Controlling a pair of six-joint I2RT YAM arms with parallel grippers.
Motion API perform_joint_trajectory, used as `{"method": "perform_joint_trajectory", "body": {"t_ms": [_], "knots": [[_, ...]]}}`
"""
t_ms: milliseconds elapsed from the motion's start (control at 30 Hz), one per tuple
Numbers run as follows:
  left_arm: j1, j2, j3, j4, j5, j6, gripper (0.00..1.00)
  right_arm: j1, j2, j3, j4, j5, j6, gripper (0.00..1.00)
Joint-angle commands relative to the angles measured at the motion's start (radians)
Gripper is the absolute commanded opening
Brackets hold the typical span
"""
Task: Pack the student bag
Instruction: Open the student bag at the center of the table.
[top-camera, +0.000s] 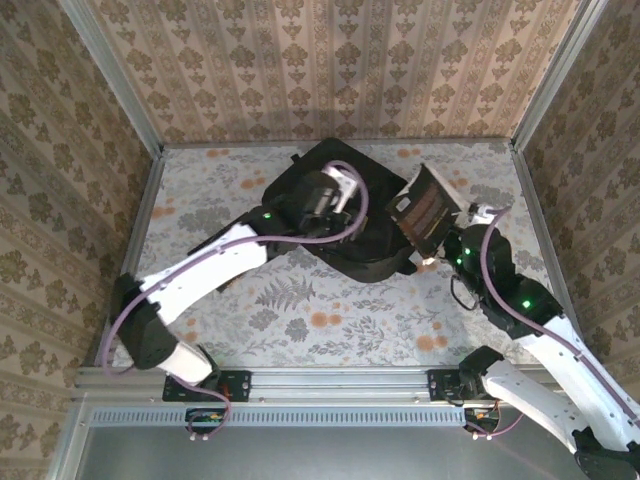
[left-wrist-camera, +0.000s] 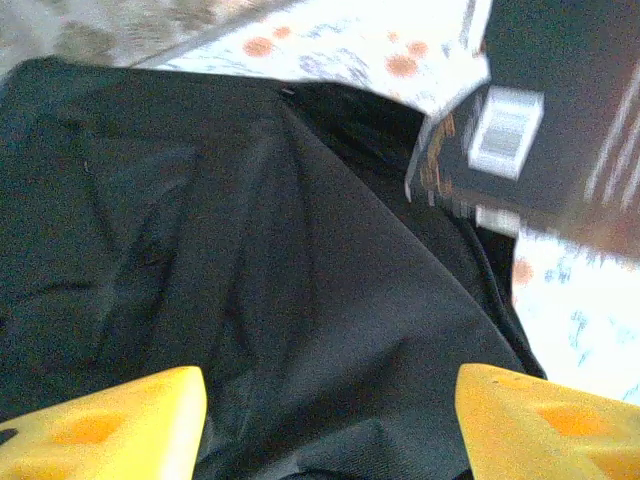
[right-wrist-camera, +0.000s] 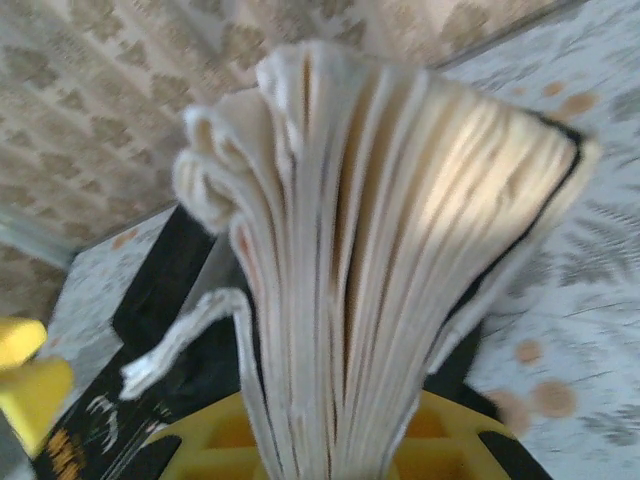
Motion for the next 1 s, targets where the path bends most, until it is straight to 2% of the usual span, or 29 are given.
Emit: {"method": "perform_joint_trajectory", "body": {"t_ms": [0, 133, 267, 533, 633, 733, 900, 967], "knots": [[-0.103, 0.070, 0.096, -0.192, -0.017, 0.214, 0.77, -0.038, -0.050, 0.053, -0.067, 0.132, -0.061, 0.00], [-0.187, 0.172, 0.164, -0.240, -0.075, 0.293, 0.85, -0.096, -0.099, 0.050, -0.067, 0.142, -0.079, 0.00], [-0.216, 0.272, 0.239, -0.277, -0.130, 0.323, 0.87, -0.141, -0.119, 0.045, -0.053, 0.097, -0.088, 0.00], [-0.220, 0.389, 0.292, -0.249, -0.290, 0.410, 0.86, -0.191, -0.119, 0.018, -0.030, -0.024, -0.063, 0.00], [-0.217, 0.421, 0.307, -0.233, -0.358, 0.450, 0.81, -0.210, -0.120, 0.010, -0.021, -0.055, -0.064, 0.00], [-0.215, 0.438, 0.329, -0.214, -0.396, 0.469, 0.64, -0.230, -0.115, 0.008, -0.013, -0.086, -0.069, 0.00], [-0.195, 0.382, 0.317, -0.142, -0.386, 0.463, 0.19, -0.248, -0.116, 0.012, -0.019, -0.102, -0.090, 0.00], [-0.182, 0.348, 0.300, -0.111, -0.369, 0.463, 0.06, -0.254, -0.121, 0.012, -0.023, -0.098, -0.099, 0.00]]}}
